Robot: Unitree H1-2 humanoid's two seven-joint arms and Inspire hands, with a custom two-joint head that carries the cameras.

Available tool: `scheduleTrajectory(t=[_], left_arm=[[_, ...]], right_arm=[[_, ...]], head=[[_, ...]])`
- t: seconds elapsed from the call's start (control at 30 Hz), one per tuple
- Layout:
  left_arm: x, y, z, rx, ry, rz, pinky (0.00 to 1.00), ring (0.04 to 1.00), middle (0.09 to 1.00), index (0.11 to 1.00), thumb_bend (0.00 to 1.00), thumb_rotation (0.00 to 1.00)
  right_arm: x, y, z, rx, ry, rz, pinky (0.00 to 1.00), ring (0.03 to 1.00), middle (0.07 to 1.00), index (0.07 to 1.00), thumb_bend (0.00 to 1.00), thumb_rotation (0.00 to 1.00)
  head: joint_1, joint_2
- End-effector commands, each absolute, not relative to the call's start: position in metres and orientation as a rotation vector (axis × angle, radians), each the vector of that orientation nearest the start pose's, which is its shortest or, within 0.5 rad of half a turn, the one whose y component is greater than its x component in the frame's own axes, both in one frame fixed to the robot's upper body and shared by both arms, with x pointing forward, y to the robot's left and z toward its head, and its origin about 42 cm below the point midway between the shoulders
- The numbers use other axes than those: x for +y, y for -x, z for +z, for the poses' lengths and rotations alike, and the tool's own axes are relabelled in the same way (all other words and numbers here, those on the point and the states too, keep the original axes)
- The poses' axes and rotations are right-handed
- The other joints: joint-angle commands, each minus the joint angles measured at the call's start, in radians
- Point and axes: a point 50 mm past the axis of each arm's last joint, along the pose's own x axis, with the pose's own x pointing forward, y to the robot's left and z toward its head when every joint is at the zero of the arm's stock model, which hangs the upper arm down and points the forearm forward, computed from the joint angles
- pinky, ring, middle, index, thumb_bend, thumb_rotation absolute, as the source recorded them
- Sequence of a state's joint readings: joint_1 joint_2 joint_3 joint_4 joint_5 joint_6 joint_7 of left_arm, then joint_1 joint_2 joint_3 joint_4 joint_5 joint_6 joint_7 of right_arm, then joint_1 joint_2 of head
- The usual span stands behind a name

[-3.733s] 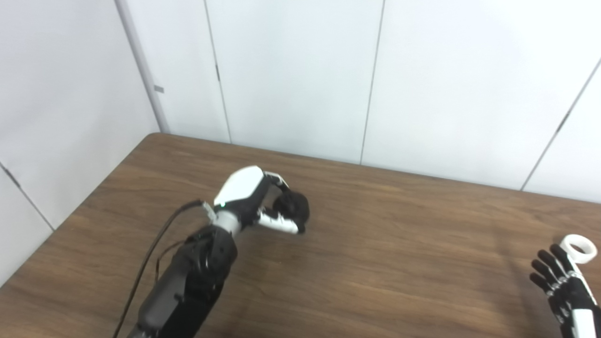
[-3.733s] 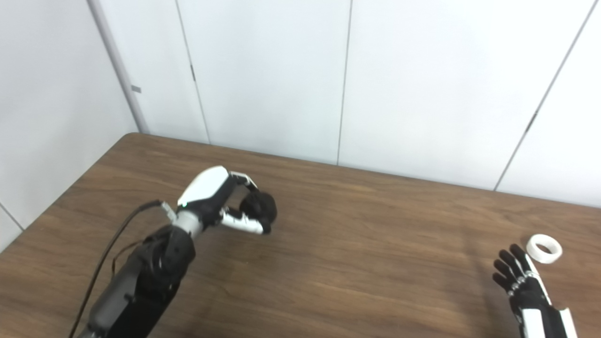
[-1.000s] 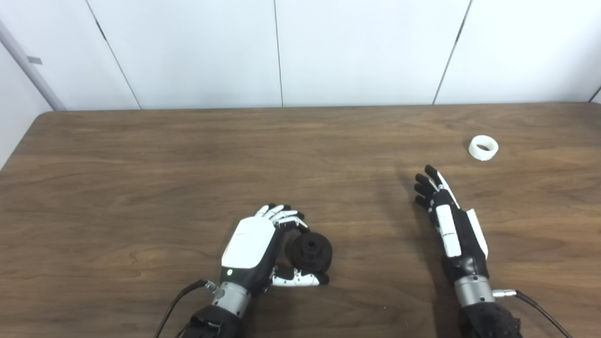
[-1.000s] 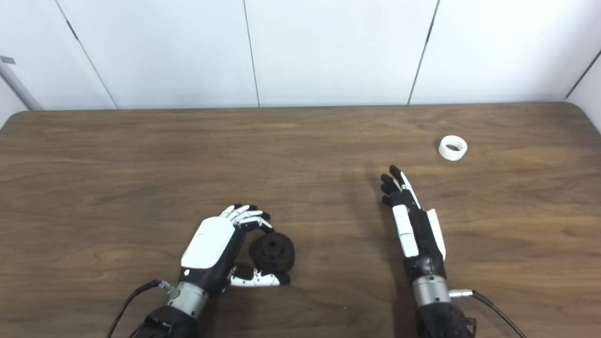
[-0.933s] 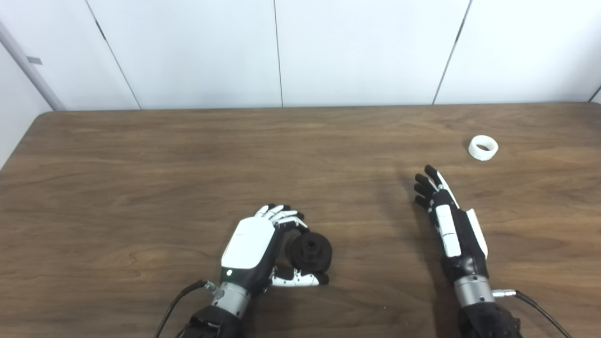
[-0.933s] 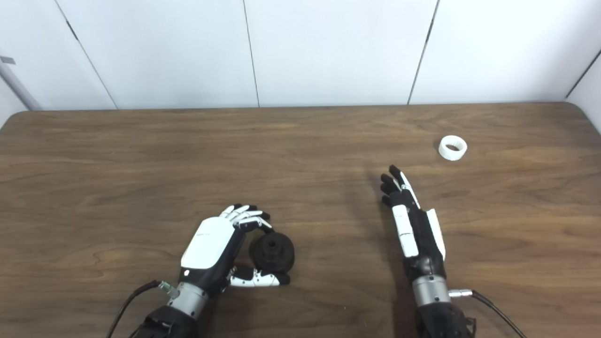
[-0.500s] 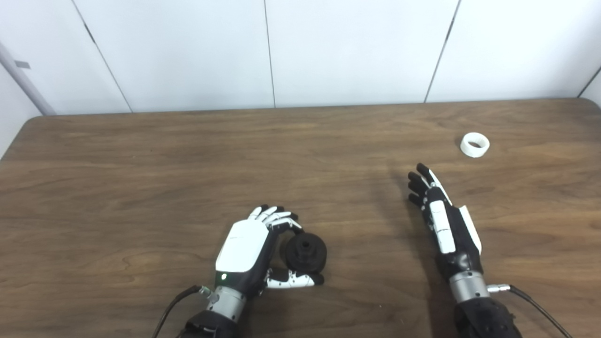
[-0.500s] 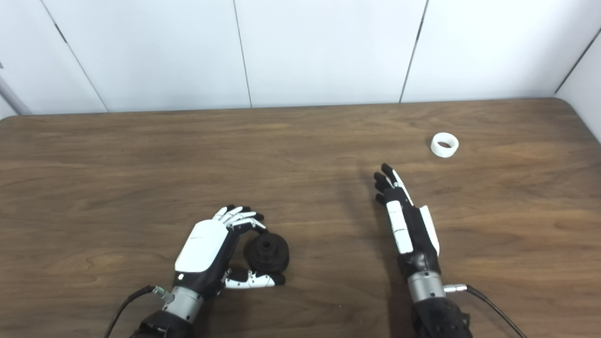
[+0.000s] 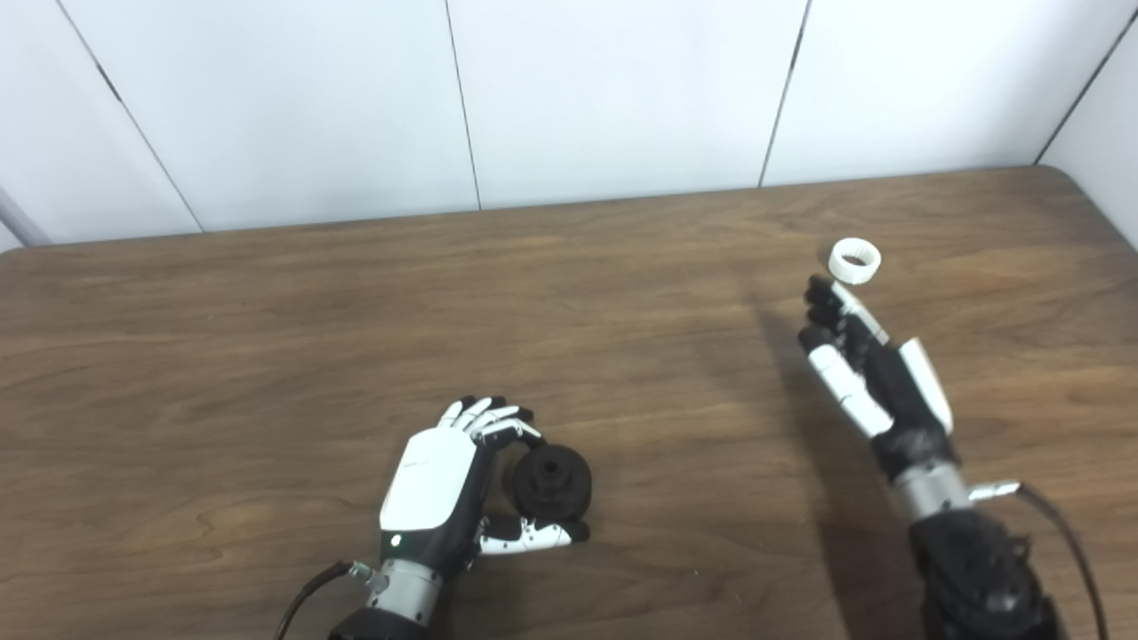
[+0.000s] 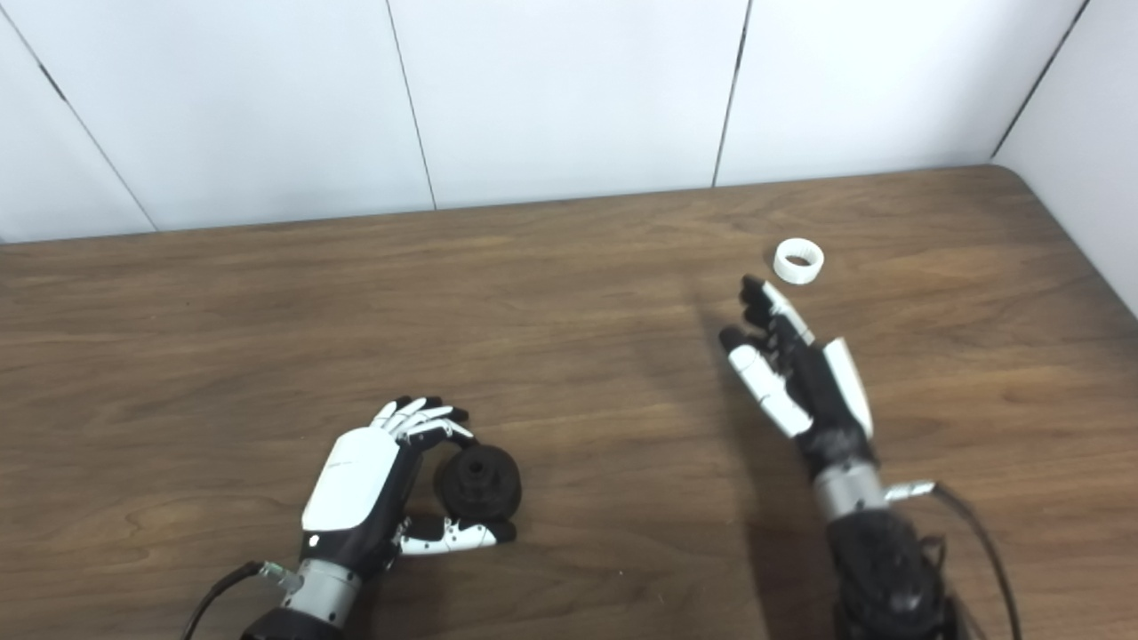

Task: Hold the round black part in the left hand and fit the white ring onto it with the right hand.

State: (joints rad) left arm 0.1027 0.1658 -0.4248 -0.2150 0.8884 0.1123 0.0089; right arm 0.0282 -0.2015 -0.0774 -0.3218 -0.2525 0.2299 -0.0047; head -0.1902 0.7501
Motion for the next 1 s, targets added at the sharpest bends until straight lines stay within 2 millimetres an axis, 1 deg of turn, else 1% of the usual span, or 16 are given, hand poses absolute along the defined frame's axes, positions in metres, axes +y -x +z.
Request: scheduleTrajectory(t=[0.0, 0.07, 0.2, 0.23, 0.3, 0.33, 0.4, 0.47, 0.57, 0.63, 0.7, 0.8, 0.87, 0.97], left_arm=[[0.169, -0.207, 0.07, 0.049, -1.039, -0.402, 0.96, 0.883, 0.788, 0.486, 0.52, 0.05], [0.171, -0.208, 0.07, 0.05, -1.04, -0.402, 0.96, 0.881, 0.788, 0.486, 0.52, 0.05], [0.178, -0.21, 0.07, 0.04, -1.045, -0.397, 0.95, 0.88, 0.789, 0.486, 0.52, 0.05], [0.18, -0.21, 0.07, 0.034, -1.044, -0.396, 0.95, 0.879, 0.788, 0.486, 0.52, 0.05], [0.184, -0.211, 0.069, 0.026, -1.043, -0.398, 0.94, 0.877, 0.786, 0.486, 0.52, 0.05], [0.185, -0.211, 0.069, 0.024, -1.043, -0.398, 0.94, 0.877, 0.785, 0.486, 0.52, 0.05], [0.187, -0.212, 0.069, 0.027, -1.036, -0.402, 0.94, 0.878, 0.787, 0.486, 0.52, 0.05], [0.189, -0.212, 0.069, 0.034, -1.03, -0.405, 0.95, 0.884, 0.792, 0.486, 0.52, 0.05], [0.192, -0.211, 0.069, 0.034, -1.035, -0.405, 0.96, 0.883, 0.79, 0.486, 0.52, 0.05], [0.194, -0.211, 0.068, 0.035, -1.04, -0.405, 0.95, 0.878, 0.786, 0.486, 0.52, 0.05], [0.196, -0.211, 0.067, 0.035, -1.043, -0.404, 0.94, 0.873, 0.782, 0.486, 0.52, 0.05], [0.198, -0.209, 0.068, 0.032, -1.042, -0.406, 0.94, 0.87, 0.779, 0.486, 0.52, 0.05], [0.199, -0.209, 0.068, 0.032, -1.038, -0.408, 0.94, 0.873, 0.782, 0.486, 0.52, 0.05], [0.2, -0.208, 0.068, 0.035, -1.037, -0.409, 0.95, 0.876, 0.785, 0.486, 0.52, 0.05]], right_arm=[[-0.294, -0.278, 0.202, -0.16, 0.538, -0.201, 0.83, 0.877, 0.892, 0.87, 0.56, 0.67], [-0.297, -0.284, 0.211, -0.161, 0.591, -0.239, 0.82, 0.867, 0.887, 0.856, 0.57, 0.57], [-0.301, -0.298, 0.226, -0.156, 0.661, -0.295, 0.87, 0.892, 0.899, 0.849, 0.6, 0.49], [-0.302, -0.301, 0.229, -0.16, 0.674, -0.3, 0.89, 0.901, 0.905, 0.85, 0.61, 0.48], [-0.305, -0.308, 0.235, -0.165, 0.699, -0.305, 0.88, 0.91, 0.921, 0.859, 0.63, 0.45], [-0.307, -0.311, 0.237, -0.165, 0.714, -0.306, 0.87, 0.909, 0.926, 0.867, 0.63, 0.44], [-0.311, -0.317, 0.242, -0.163, 0.746, -0.31, 0.87, 0.908, 0.927, 0.882, 0.64, 0.46], [-0.315, -0.324, 0.246, -0.156, 0.759, -0.322, 0.86, 0.911, 0.929, 0.88, 0.65, 0.45], [-0.322, -0.334, 0.251, -0.148, 0.78, -0.334, 0.9, 0.938, 0.945, 0.872, 0.66, 0.41], [-0.327, -0.34, 0.254, -0.142, 0.812, -0.335, 0.89, 0.937, 0.946, 0.871, 0.66, 0.39], [-0.332, -0.348, 0.256, -0.134, 0.85, -0.333, 0.88, 0.939, 0.95, 0.856, 0.66, 0.39], [-0.34, -0.36, 0.259, -0.118, 0.908, -0.339, 0.83, 0.922, 0.945, 0.831, 0.68, 0.38], [-0.346, -0.369, 0.26, -0.093, 0.923, -0.343, 0.83, 0.936, 0.954, 0.823, 0.69, 0.34], [-0.355, -0.381, 0.261, -0.039, 0.946, -0.333, 0.85, 0.958, 0.968, 0.824, 0.7, 0.33]], head=[[-0.026, -0.004], [-0.057, -0.009], [-0.127, -0.019], [-0.134, -0.021], [-0.157, -0.026], [-0.162, -0.028], [-0.177, -0.032], [-0.19, -0.033], [-0.211, -0.035], [-0.227, -0.038], [-0.235, -0.039], [-0.245, -0.04], [-0.246, -0.041], [-0.247, -0.042]])
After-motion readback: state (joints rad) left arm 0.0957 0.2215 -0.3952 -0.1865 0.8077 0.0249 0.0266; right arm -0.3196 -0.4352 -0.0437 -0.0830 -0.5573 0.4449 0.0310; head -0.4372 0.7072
